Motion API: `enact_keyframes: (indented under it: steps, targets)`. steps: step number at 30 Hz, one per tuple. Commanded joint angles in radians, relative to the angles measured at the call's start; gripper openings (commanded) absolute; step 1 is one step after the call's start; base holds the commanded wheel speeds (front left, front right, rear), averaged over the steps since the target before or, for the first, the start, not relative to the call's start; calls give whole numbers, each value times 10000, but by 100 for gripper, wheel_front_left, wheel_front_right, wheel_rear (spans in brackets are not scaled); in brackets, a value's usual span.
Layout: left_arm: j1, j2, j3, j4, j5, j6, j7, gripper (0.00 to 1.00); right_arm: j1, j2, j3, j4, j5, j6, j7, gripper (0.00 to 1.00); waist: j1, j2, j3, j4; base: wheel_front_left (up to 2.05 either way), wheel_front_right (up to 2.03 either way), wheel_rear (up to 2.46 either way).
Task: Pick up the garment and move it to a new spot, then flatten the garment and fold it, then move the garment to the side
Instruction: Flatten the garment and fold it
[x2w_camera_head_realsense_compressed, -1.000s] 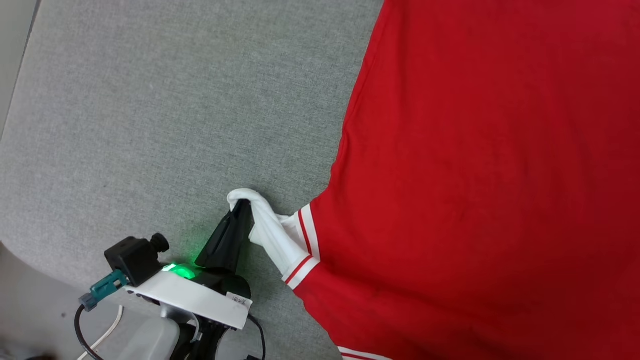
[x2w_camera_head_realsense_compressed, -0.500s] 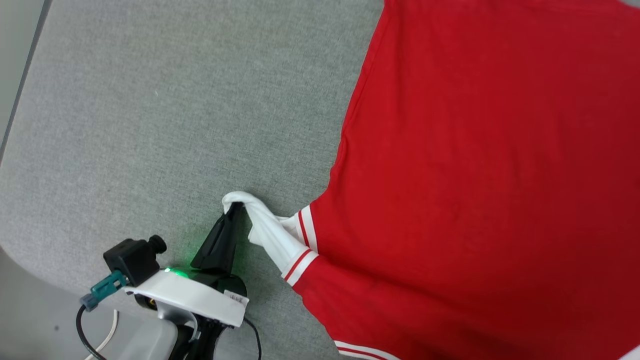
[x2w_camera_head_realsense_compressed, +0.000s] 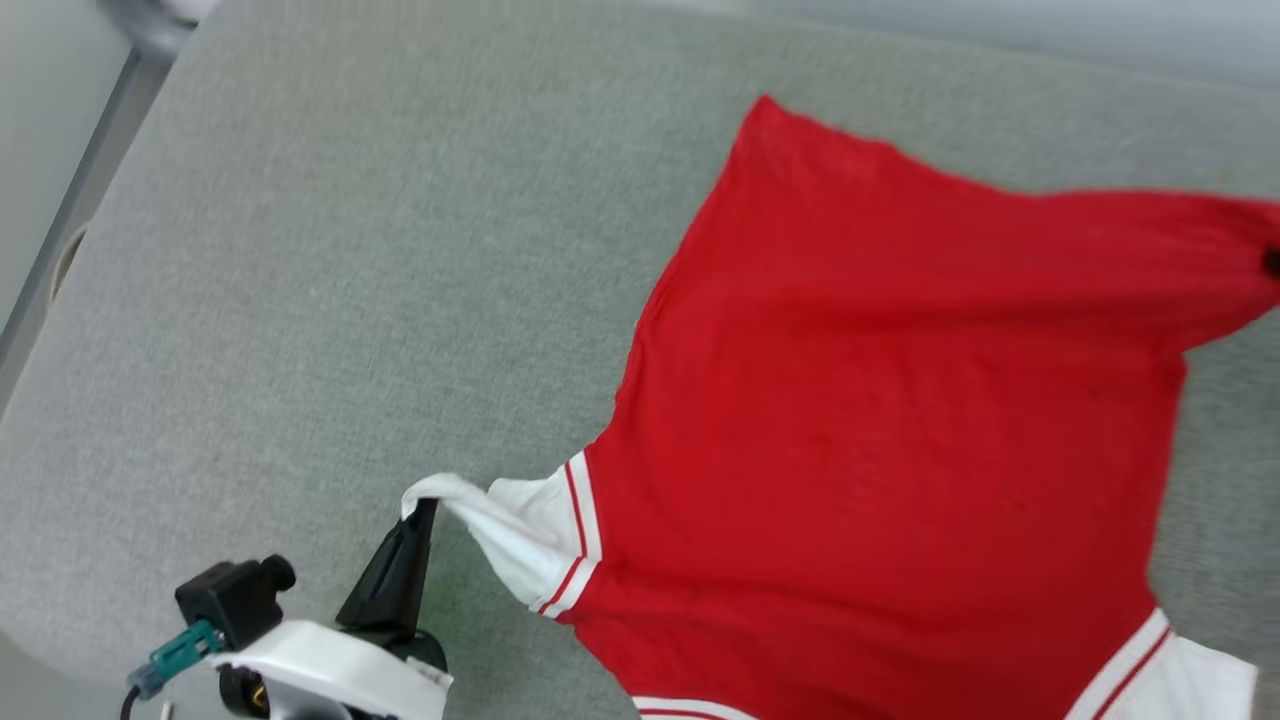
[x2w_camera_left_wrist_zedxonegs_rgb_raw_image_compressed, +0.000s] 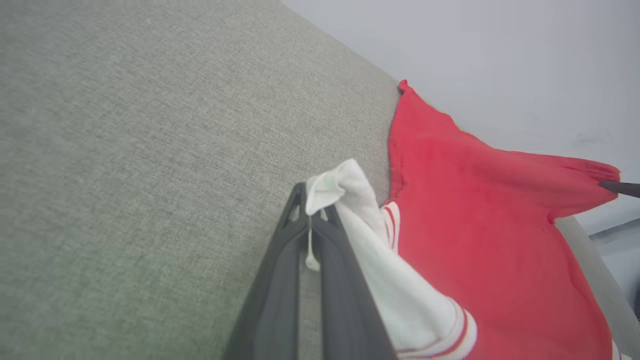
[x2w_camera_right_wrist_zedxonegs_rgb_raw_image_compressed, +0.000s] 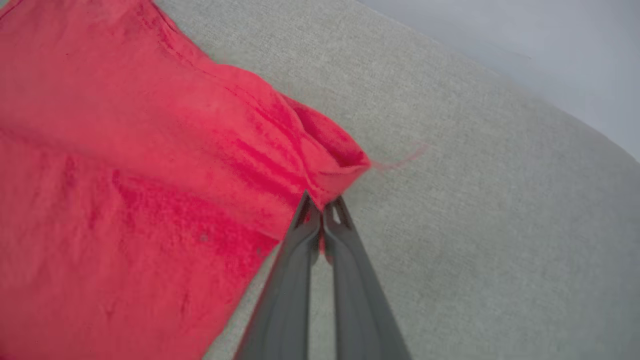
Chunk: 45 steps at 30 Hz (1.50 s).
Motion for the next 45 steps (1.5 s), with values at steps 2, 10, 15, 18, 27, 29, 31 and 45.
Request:
enact_keyframes:
  steps: [2,10,15,18,27,29,31,45]
  targets:
    - [307,111,91,-92,-64,154,59,0,780,-207,51,-329,238,-12,-266,0,0,0,-823,-610,0,0,0]
    - [1239,380,356,-336,-268,533,114,0,3617,-490,-532,-1210,796,-12,-751,0,0,0,-1763,-1384,0,0,0]
    - [1683,498,432,-430,-345,702,151,0,5587,-134,-1181,-1501,935,-12,-722,0,0,0,-2154,-1709,0,0,0]
    - [1823,532,453,-504,-353,757,146,0,6706,119,-1522,-1606,898,-12,-712,0,0,0,-2252,-1845,0,0,0]
    - [1895,603,428,-529,-342,824,195,0,9058,987,-1812,-1250,767,-12,-854,0,0,0,-2318,-1997,0,0,0]
    - [1863,593,408,-512,-349,812,195,0,9357,1161,-1694,-1103,726,-12,-867,0,0,0,-2327,-2004,0,0,0]
    - [1838,593,398,-491,-358,795,190,0,9424,1333,-1739,-988,762,-12,-958,0,0,0,-2335,-2013,0,0,0]
    - [1799,639,333,-703,-285,862,204,0,7067,1122,-2752,-2604,484,-10,-2404,100,0,0,-2418,-1831,0,0,0]
